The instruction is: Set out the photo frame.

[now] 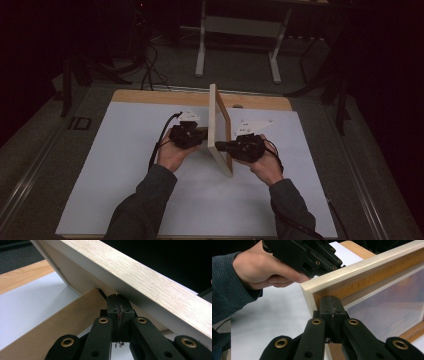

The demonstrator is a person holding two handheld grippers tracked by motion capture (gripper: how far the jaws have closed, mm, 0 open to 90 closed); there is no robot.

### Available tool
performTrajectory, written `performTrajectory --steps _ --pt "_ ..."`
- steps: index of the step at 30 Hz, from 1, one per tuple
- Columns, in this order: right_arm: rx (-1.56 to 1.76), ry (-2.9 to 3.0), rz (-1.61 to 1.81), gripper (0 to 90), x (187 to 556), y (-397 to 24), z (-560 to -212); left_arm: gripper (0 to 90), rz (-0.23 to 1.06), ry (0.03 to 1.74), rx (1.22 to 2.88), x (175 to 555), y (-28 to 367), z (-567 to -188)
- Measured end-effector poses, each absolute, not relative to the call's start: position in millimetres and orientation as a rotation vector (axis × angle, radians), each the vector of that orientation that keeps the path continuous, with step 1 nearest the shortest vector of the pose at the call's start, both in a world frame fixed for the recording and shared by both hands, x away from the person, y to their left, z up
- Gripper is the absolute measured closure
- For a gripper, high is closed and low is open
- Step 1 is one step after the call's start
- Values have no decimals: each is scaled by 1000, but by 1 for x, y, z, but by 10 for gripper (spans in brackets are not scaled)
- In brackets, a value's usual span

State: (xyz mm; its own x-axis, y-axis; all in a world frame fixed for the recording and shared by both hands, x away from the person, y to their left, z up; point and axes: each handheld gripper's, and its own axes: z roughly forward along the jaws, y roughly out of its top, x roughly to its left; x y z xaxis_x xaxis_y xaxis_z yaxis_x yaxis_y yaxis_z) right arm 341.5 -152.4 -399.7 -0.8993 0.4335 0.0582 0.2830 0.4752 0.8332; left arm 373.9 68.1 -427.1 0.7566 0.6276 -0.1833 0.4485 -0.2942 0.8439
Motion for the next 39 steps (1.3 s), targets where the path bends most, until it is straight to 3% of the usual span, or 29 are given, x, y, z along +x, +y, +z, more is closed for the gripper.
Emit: performTrajectory --steps 30,39 --pt "567 2581 1364 899 345 -116 -397 900 150 806 1895 383 93 -433" --pt "567 2581 1314 875 344 -124 -402 804 180 887 1808 379 114 -425"
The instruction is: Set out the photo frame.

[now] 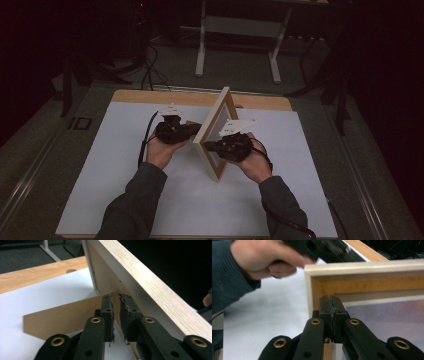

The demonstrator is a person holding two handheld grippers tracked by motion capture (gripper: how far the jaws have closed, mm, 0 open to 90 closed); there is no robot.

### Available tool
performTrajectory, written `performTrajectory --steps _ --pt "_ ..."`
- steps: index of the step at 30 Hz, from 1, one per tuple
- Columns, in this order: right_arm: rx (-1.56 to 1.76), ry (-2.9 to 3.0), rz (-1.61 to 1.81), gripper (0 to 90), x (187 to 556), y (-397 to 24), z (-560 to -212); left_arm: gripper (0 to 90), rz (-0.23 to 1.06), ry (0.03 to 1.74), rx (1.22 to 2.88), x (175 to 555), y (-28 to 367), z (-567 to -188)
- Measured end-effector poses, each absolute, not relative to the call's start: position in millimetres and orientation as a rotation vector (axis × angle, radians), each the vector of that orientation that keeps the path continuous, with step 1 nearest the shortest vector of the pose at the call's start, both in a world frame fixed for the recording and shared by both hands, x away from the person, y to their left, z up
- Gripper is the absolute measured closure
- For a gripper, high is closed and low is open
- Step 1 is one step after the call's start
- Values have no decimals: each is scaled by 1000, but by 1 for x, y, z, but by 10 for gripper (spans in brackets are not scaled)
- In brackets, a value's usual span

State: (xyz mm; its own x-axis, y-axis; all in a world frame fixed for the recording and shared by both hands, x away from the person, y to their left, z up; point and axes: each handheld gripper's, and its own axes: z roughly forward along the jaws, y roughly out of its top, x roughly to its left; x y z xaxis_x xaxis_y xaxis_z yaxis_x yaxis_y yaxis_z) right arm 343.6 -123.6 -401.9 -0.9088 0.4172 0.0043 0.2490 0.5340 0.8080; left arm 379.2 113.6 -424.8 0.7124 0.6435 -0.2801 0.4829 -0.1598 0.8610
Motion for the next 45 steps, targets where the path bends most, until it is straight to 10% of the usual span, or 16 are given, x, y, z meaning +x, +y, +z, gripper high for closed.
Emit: performTrajectory --steps 21,45 --pt "764 2515 1351 596 352 -166 -414 564 254 923 1811 356 122 -402" --pt "835 2455 1352 564 353 -189 -418 406 291 934 1788 326 106 -394"
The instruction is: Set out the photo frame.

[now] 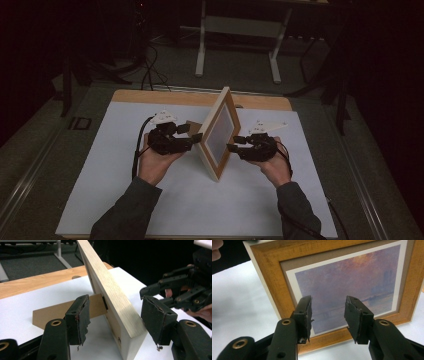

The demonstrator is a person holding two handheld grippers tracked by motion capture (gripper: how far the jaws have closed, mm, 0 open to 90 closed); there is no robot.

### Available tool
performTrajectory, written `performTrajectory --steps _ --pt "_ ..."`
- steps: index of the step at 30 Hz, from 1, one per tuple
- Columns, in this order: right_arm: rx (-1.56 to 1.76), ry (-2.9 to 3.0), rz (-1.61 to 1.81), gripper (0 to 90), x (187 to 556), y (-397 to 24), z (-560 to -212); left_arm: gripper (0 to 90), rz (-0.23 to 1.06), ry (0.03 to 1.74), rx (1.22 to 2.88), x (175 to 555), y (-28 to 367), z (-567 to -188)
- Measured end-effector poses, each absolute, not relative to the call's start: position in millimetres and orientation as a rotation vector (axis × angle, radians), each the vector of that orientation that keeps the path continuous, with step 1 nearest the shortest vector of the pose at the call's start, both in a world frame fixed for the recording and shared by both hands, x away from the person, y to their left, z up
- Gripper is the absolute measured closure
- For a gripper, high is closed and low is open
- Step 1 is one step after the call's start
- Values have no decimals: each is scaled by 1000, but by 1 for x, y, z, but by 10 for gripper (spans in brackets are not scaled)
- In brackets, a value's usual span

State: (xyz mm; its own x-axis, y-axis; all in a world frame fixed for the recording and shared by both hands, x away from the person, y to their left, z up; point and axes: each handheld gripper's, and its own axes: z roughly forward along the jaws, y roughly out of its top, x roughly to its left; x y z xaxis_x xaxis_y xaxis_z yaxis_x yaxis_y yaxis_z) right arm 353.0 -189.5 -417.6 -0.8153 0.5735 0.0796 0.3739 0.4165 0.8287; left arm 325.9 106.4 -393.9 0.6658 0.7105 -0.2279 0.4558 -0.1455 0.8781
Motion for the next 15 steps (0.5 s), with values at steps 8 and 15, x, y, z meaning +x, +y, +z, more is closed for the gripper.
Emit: performTrajectory --steps 8,15 --pt "841 2448 1347 563 353 -193 -417 426 277 923 1854 327 96 -399" --pt "845 2436 1354 563 353 -197 -415 475 306 914 1878 325 87 -403"
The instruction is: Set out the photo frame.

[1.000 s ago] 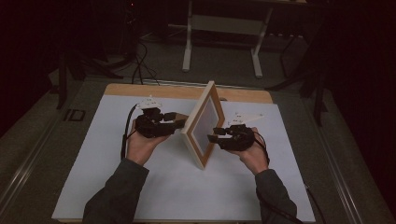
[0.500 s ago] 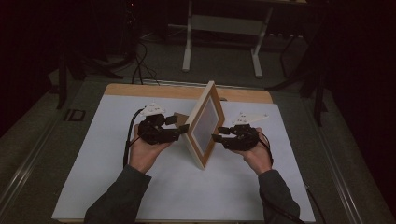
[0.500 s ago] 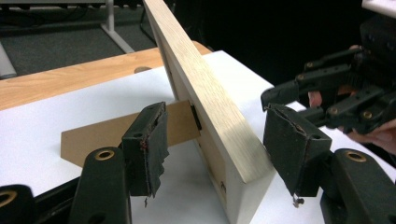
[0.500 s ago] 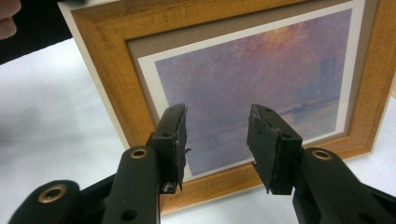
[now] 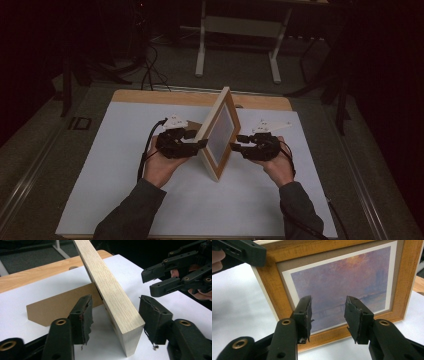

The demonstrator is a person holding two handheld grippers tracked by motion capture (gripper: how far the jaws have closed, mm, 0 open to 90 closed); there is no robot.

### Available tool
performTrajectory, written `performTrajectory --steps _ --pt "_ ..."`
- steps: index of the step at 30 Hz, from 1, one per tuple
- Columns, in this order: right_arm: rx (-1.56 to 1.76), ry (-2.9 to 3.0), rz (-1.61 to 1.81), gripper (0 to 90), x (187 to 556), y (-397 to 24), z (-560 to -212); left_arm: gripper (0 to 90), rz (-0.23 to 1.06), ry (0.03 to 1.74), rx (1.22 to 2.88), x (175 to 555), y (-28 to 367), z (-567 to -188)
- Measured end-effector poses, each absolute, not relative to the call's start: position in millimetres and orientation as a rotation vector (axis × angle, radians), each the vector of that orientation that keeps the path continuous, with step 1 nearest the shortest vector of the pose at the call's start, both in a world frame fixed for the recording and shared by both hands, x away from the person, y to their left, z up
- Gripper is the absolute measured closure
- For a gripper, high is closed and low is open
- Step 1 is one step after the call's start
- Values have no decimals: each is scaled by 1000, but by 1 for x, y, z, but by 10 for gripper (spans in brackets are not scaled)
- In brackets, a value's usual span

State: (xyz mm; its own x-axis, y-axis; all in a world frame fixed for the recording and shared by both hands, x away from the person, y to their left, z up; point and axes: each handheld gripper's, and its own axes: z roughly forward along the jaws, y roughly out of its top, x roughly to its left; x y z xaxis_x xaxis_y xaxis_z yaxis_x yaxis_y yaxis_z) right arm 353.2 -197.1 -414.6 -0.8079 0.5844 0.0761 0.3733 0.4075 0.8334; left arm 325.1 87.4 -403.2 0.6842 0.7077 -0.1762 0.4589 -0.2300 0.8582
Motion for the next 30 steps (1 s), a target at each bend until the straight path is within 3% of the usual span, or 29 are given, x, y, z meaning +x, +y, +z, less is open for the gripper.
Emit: performTrajectory --steps 3,30 --pt "843 2433 1359 563 353 -198 -414 549 327 907 1888 323 83 -405" --pt "854 2435 1343 562 354 -200 -418 603 404 967 1887 318 81 -405"
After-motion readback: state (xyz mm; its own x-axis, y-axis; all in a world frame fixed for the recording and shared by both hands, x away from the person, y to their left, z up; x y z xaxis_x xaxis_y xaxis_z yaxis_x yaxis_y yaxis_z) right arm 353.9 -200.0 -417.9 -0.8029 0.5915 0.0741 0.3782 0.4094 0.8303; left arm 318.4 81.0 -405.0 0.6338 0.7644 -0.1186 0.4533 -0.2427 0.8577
